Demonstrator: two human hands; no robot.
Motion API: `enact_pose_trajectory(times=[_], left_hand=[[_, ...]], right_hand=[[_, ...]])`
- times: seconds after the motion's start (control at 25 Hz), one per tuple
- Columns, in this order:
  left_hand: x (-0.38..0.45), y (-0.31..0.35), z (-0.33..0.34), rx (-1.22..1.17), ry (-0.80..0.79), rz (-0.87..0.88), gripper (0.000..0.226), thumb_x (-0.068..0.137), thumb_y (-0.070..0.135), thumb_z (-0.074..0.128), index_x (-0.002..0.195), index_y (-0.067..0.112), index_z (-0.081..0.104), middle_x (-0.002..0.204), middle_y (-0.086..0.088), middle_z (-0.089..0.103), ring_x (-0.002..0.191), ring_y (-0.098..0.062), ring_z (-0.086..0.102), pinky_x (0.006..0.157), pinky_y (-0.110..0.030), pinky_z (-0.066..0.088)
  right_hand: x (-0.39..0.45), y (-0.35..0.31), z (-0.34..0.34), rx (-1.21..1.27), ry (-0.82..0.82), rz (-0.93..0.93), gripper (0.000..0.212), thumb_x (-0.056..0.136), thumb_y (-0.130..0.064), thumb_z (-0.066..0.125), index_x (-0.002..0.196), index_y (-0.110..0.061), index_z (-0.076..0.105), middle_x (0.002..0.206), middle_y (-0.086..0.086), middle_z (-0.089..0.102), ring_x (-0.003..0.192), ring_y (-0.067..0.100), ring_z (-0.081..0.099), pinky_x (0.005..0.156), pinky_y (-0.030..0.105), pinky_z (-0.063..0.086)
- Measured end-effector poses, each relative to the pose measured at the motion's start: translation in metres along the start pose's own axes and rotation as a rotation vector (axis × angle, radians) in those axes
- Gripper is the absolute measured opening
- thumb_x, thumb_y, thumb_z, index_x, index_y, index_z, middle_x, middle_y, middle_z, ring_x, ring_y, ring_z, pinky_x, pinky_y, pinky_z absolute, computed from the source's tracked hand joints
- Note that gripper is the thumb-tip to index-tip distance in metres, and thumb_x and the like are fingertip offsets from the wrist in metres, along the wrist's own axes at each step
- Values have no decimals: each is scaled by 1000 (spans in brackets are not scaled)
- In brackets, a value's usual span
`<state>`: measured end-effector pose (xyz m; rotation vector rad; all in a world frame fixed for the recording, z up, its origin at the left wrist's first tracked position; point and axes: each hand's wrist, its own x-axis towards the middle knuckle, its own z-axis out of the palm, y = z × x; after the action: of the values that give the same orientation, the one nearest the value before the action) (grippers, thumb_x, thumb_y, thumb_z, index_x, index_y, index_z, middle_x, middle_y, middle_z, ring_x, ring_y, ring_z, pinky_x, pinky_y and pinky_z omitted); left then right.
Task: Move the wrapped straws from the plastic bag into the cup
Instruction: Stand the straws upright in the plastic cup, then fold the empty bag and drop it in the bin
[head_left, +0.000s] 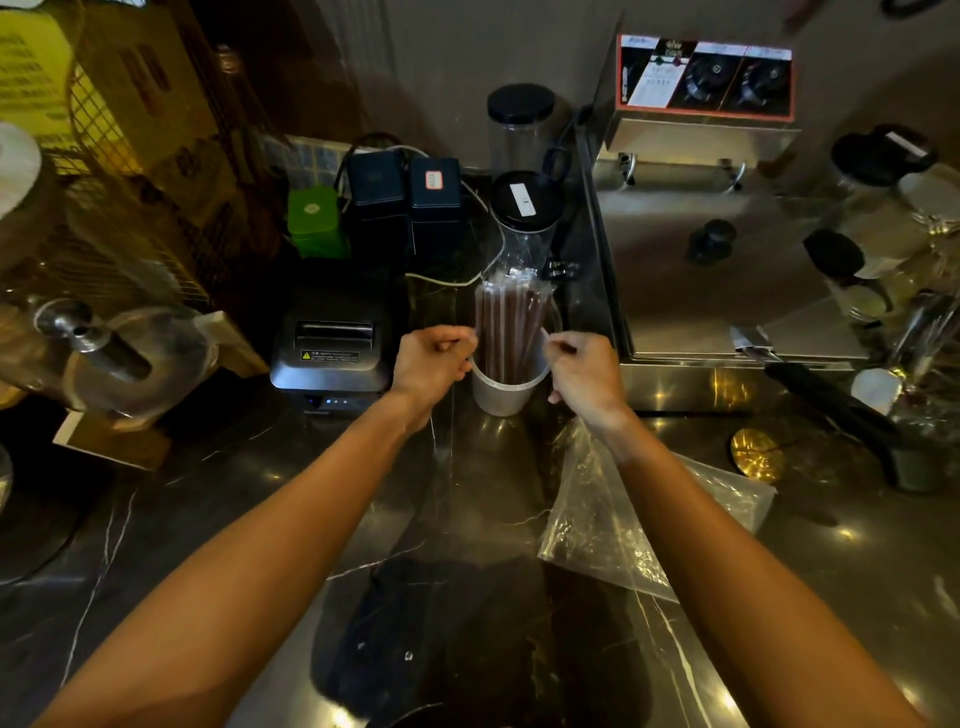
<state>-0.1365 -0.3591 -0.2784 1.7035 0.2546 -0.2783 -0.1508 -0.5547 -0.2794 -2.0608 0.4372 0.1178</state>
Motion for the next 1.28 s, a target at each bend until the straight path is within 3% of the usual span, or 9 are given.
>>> enact_pose_trajectory(times=[0.16, 0.36, 0.48, 0.72, 0.88, 0.96, 1.08, 1.24, 1.28], left_hand=[[-3, 1, 1, -26, -6, -61, 28, 102, 20, 62, 123, 5, 73, 107, -14, 73, 85, -13, 65, 73, -21, 56], [-23, -8, 7, -143, 83, -103, 23, 104, 16, 58, 122, 7, 69, 99, -7, 71, 83, -14, 67, 78, -26, 56], [-43, -22, 24, -162, 118, -179, 16, 104, 13, 56, 114, 10, 68, 87, -3, 66, 72, -11, 61, 67, -22, 51], [-78, -52, 73, 106, -207, -353, 36, 95, 22, 71, 128, 8, 65, 101, -9, 67, 87, -19, 63, 67, -26, 51], [-89, -63, 104, 278, -317, -403, 59, 89, 35, 77, 139, 13, 54, 118, -10, 68, 108, -24, 67, 85, -37, 56], [-91, -67, 117, 284, -348, -429, 51, 89, 34, 77, 132, 13, 56, 123, -12, 68, 107, -24, 67, 88, -37, 56], [-93, -69, 130, 270, -407, -443, 26, 91, 29, 76, 107, 12, 65, 112, -13, 71, 92, -20, 69, 82, -35, 55], [-103, -72, 134, 317, -474, -397, 32, 97, 23, 69, 121, 2, 69, 107, -15, 74, 95, -26, 72, 74, -28, 57], [-106, -72, 131, 257, -469, -395, 31, 99, 20, 67, 123, 0, 68, 105, -15, 74, 88, -25, 73, 72, -28, 60]], right_hand=[[-7, 2, -4, 44, -23, 11, 31, 108, -28, 53, 126, -10, 71, 58, -6, 57, 38, 0, 57, 53, 27, 54], [-29, 12, -14, 97, -58, 97, 31, 107, -28, 55, 132, -12, 65, 76, 4, 63, 53, 10, 57, 49, 24, 51], [-51, 28, -26, 130, -70, 75, 15, 106, -24, 57, 106, -20, 72, 83, 7, 67, 56, 10, 58, 52, 28, 52], [-98, 79, -55, -57, -8, -23, 20, 103, -18, 60, 91, -20, 76, 66, -6, 67, 54, 4, 61, 53, 29, 51], [-126, 124, -75, -215, 44, 70, 14, 102, -17, 62, 110, -19, 74, 96, -4, 72, 80, 6, 67, 69, 24, 53], [-140, 143, -81, -282, -44, 120, 17, 101, -18, 63, 116, -24, 70, 102, -6, 70, 88, 7, 68, 76, 26, 57], [-154, 155, -81, -304, -153, 90, 21, 99, -19, 66, 98, -39, 63, 93, -12, 68, 80, 0, 69, 63, 13, 55], [-165, 160, -77, -277, -207, 79, 7, 96, -30, 70, 103, -31, 68, 108, -2, 72, 90, 10, 72, 76, 37, 66], [-168, 160, -77, -339, -190, 35, 25, 94, -40, 69, 116, -28, 68, 123, 2, 68, 105, 14, 69, 87, 43, 63]])
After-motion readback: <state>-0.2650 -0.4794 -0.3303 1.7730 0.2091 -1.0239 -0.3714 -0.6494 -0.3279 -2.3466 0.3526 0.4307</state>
